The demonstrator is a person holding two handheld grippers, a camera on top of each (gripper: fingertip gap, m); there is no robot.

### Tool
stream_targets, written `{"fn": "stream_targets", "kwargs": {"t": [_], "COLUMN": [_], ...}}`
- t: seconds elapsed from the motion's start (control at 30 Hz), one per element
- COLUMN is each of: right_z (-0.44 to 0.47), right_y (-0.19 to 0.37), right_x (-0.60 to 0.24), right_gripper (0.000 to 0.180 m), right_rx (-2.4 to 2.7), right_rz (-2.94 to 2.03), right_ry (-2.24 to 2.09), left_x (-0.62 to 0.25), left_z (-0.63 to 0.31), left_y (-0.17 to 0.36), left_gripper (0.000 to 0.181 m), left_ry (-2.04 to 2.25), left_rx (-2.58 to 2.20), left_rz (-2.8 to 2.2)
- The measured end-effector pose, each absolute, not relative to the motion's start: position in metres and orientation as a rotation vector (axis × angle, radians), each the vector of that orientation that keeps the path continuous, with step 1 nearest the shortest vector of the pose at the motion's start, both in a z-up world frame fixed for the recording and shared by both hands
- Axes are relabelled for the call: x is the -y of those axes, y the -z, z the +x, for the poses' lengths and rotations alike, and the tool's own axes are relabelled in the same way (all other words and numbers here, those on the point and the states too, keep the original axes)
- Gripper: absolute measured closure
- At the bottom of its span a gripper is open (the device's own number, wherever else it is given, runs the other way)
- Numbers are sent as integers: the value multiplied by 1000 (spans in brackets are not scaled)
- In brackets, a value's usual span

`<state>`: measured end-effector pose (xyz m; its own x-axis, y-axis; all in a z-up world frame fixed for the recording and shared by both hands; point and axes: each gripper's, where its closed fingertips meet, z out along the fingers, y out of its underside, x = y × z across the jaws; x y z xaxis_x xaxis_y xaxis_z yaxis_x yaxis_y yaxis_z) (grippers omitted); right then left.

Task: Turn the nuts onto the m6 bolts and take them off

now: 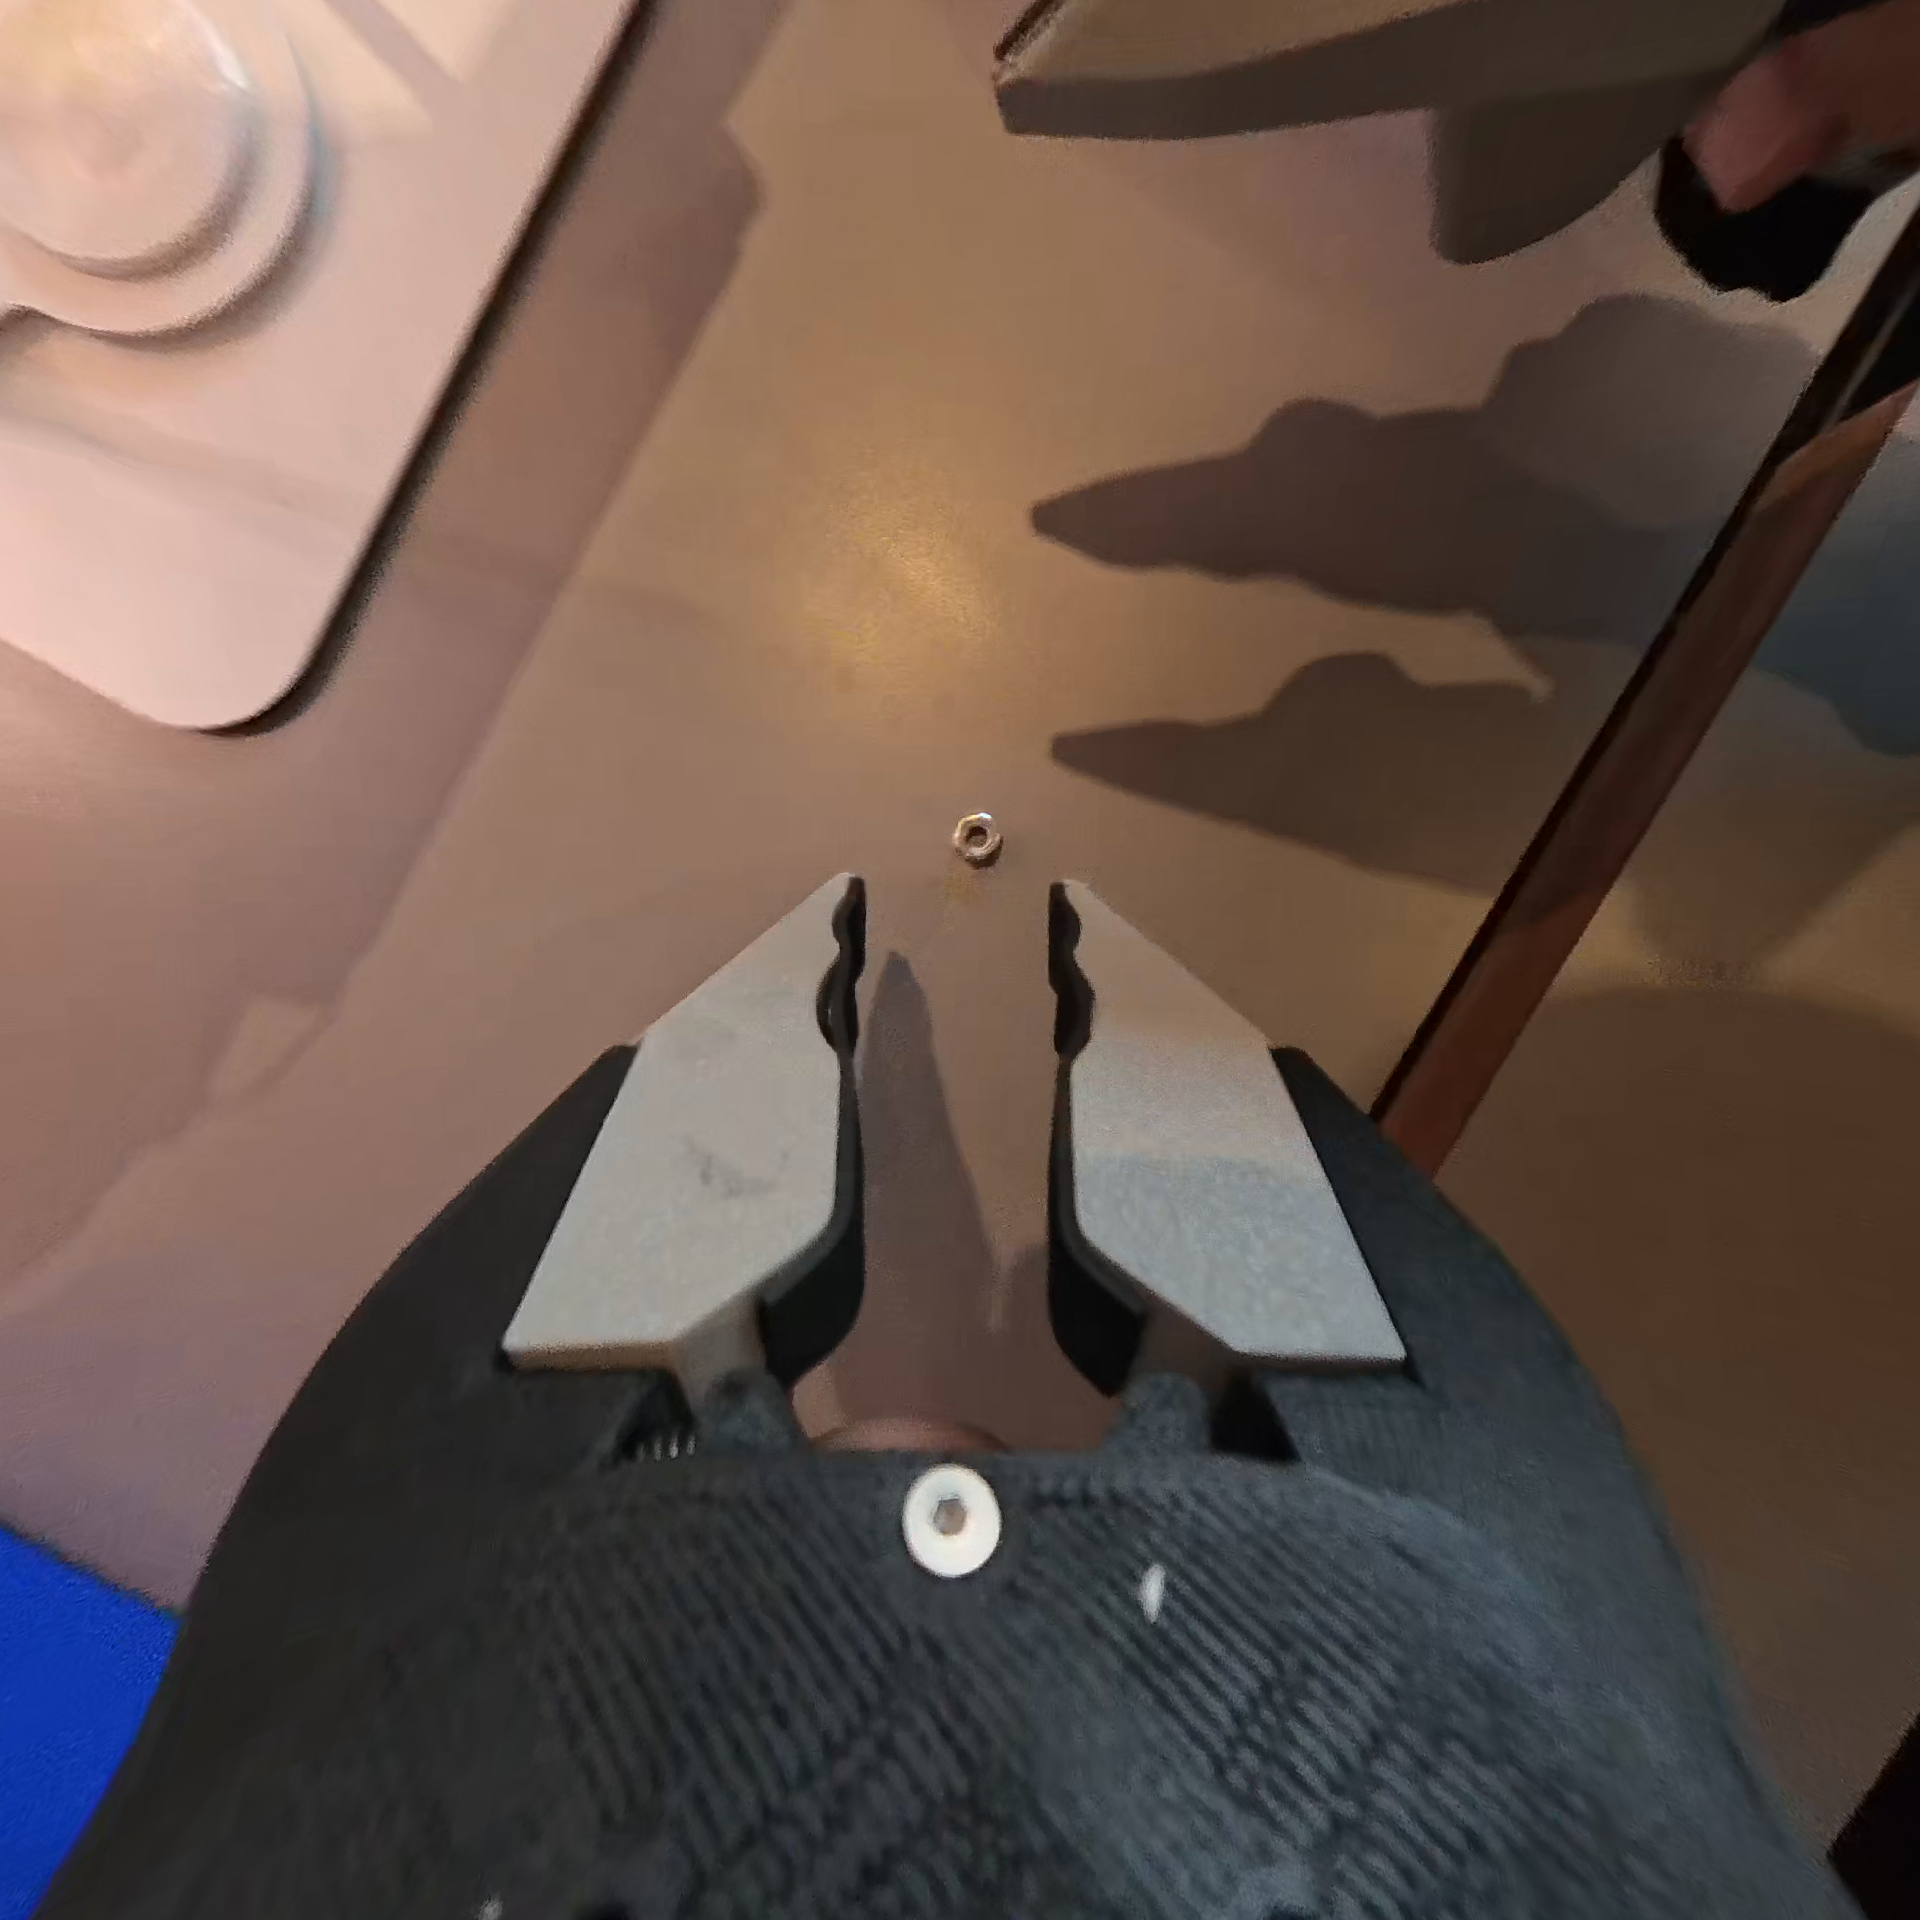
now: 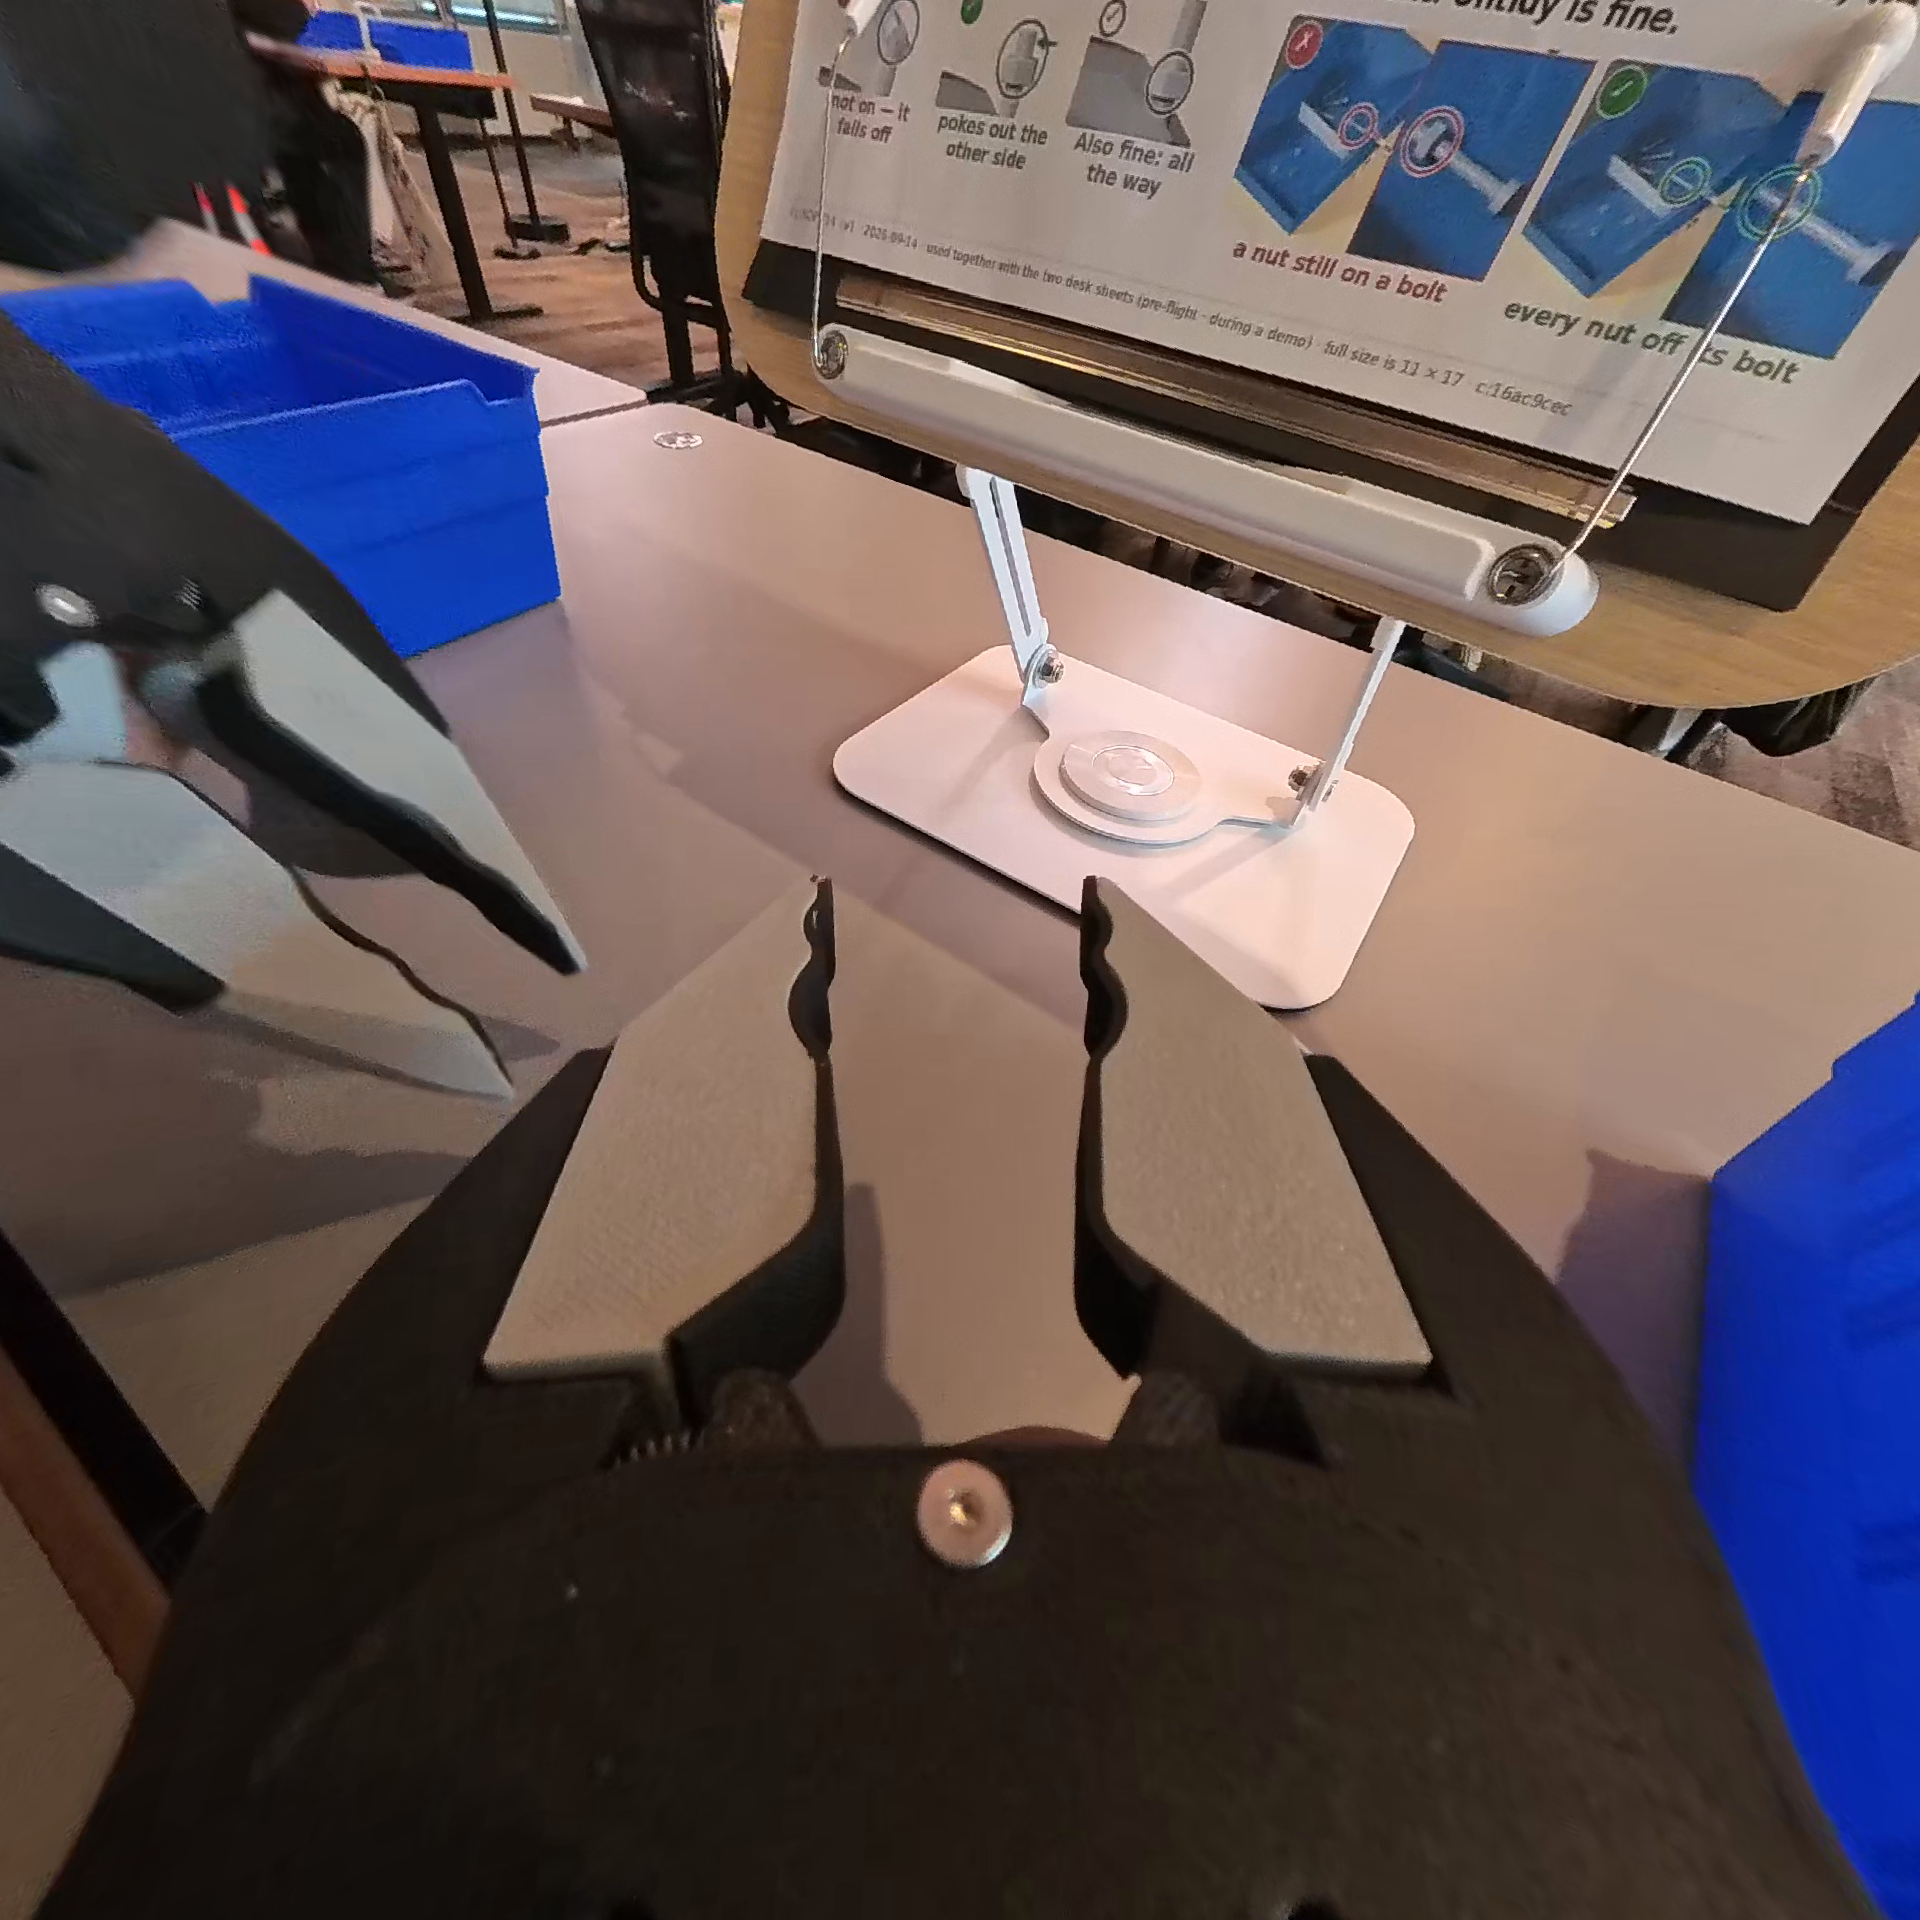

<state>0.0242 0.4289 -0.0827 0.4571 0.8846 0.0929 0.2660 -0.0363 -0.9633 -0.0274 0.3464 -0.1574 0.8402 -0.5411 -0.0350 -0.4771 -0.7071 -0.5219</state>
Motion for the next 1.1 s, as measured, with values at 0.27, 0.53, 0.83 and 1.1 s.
{"fn": "stream_targets", "kwargs": {"t": [0.27,0.53,0.83,1.1], "right_z": [19,-1,-21,-23], "right_y": [81,93,95,92], "right_x": [-421,-397,-365,-362], "right_gripper": [135,135,135,136], "right_rx": [1050,1143,1240,1233], "right_rz": [-1550,-1537,-1483,-1487], "right_ry": [-704,-732,-782,-849], "left_x": [-301,-280,-308,-317], "left_z": [-99,-232,-343,-403], "left_y": [74,16,61,125], "left_gripper": [148,148,147,148], "left_ry": [100,-54,-79,-118], "left_rx": [-580,-370,-391,-412], "left_rz": [-2330,-2298,-2439,-2666]}}
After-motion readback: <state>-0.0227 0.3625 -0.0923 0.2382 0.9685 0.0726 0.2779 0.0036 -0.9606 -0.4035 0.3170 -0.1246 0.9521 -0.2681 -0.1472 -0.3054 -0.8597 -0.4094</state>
